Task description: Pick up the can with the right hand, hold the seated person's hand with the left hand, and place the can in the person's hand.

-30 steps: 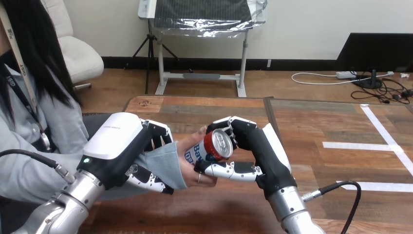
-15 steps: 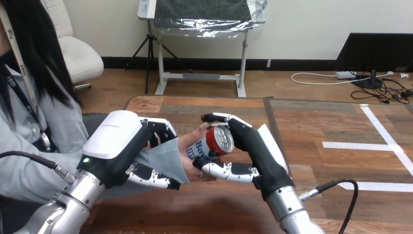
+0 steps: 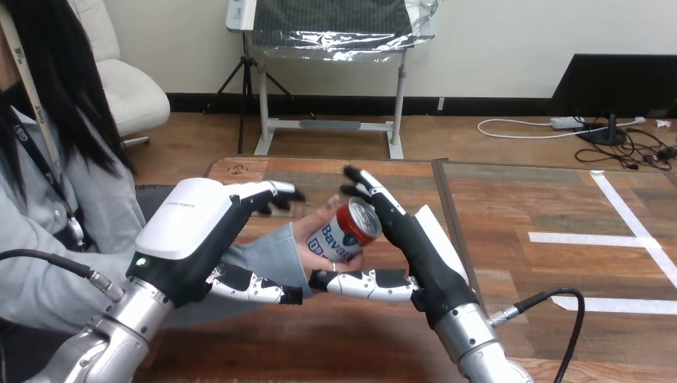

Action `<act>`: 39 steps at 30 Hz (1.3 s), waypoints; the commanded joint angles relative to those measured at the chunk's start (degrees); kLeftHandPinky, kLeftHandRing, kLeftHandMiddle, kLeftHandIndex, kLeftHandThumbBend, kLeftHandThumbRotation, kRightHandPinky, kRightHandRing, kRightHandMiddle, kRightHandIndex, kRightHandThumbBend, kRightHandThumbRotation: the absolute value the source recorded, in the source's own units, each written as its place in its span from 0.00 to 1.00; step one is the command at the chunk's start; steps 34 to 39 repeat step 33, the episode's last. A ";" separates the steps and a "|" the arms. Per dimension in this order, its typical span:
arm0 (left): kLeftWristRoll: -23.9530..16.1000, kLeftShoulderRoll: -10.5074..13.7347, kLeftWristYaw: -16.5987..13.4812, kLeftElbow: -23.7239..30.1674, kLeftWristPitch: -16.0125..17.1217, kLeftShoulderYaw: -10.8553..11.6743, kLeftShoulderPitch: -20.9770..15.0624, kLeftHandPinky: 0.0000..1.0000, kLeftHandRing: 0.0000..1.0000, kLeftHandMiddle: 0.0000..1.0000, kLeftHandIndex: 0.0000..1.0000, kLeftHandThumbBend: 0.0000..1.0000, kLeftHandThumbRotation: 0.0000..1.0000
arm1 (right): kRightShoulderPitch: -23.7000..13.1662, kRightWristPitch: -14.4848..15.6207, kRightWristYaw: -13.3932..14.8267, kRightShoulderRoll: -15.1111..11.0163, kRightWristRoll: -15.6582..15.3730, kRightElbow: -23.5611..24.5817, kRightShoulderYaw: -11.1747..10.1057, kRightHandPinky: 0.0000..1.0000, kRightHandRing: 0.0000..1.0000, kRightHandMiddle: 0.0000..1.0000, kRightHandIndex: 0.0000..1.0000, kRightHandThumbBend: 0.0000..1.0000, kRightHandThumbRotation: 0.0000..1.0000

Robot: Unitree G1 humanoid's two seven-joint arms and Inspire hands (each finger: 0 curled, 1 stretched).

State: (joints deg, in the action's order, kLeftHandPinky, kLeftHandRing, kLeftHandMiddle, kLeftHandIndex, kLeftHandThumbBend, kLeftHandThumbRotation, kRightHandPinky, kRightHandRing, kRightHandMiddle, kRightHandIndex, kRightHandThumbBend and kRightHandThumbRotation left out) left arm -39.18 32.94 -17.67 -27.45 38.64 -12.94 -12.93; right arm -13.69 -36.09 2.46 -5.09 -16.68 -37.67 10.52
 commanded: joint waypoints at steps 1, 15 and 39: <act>-0.90 -0.34 -1.82 1.41 -0.62 0.69 -2.99 0.79 0.81 0.83 0.87 1.00 0.38 | -4.51 -1.10 0.67 -1.60 -0.27 0.87 -0.91 0.96 0.99 0.98 1.00 0.99 0.46; -1.84 -0.45 -2.89 1.47 -0.03 0.47 -2.15 0.90 0.94 0.95 0.98 1.00 0.45 | -5.05 -2.30 1.97 -2.73 -0.45 0.04 -1.39 1.00 1.00 1.00 1.00 1.00 0.57; -4.00 -0.44 -8.73 0.25 3.44 -0.07 -0.94 0.98 1.00 1.00 1.00 1.00 0.56 | -5.84 -7.35 4.16 -3.74 -0.24 -3.29 -2.17 1.00 1.00 1.00 1.00 1.00 0.62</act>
